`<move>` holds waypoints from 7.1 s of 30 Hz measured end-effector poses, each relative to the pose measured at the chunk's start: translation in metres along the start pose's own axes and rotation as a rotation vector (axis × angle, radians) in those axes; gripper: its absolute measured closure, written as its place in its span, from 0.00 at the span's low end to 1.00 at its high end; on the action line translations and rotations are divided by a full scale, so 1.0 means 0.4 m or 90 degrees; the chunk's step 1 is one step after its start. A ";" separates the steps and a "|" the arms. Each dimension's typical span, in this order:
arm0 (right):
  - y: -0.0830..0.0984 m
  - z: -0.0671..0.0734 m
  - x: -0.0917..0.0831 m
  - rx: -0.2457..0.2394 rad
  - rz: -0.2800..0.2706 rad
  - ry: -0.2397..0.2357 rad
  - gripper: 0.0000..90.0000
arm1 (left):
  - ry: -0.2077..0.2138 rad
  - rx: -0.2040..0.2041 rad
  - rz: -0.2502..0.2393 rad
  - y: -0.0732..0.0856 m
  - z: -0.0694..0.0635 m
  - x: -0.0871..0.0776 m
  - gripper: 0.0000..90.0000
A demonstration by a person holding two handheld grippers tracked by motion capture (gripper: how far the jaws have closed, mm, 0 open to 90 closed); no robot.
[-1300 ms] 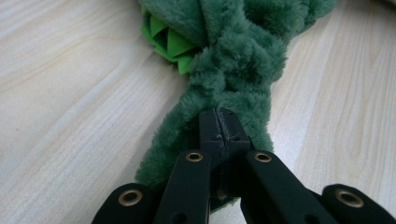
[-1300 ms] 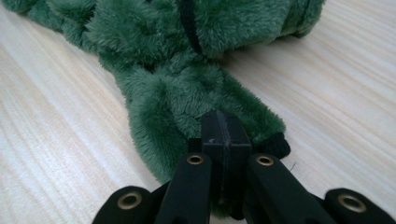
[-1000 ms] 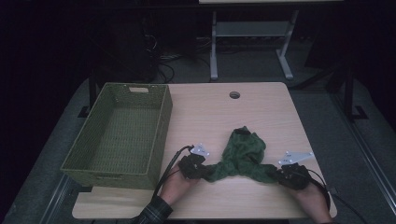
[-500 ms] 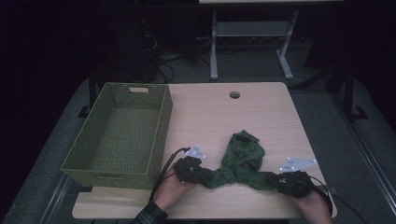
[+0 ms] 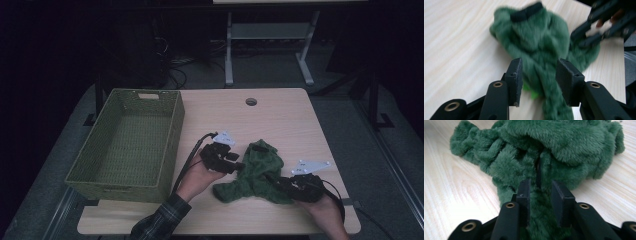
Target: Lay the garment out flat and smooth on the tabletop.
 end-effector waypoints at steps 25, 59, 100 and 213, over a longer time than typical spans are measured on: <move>-0.005 -0.033 0.050 0.006 0.028 0.047 0.90 | 0.043 0.025 0.011 -0.128 0.009 0.155 0.76; -0.096 -0.110 -0.013 -0.026 -0.047 0.098 0.94 | -0.048 -0.119 -0.025 0.053 0.118 -0.029 0.98; -0.246 -0.208 0.131 0.017 -0.010 0.017 0.71 | -0.050 -0.135 -0.017 -0.027 0.233 0.083 0.59; -0.178 -0.091 0.026 0.054 -0.079 0.011 0.57 | -0.118 -0.032 -0.035 0.253 -0.012 -0.067 0.14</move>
Point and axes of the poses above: each handheld gripper's, and its own axes: x roughly forward along the jaws, y roughly out of its underside, z roughly to its left, the point moved 4 cm from there along x, roughly forward along the jaws, and after that the axes turned 4 degrees about -x, right-handed, at the moved point
